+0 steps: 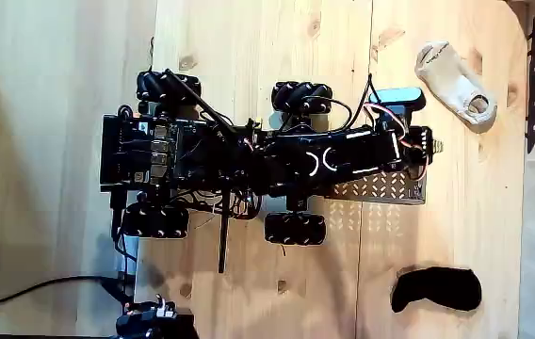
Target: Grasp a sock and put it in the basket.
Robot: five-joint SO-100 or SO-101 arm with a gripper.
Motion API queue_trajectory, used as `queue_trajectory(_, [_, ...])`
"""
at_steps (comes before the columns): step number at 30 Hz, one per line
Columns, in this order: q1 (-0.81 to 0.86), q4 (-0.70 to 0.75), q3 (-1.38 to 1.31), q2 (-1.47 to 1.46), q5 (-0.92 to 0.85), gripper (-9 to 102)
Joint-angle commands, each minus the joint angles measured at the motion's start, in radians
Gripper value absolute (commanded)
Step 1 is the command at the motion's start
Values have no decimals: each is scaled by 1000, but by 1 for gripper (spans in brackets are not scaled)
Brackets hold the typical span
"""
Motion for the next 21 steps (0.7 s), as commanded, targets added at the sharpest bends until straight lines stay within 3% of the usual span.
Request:
queue_trajectory(1, [-66, 52, -140, -25, 12, 25])
queue_trajectory(21, [-379, 399, -874, -400, 77, 25])
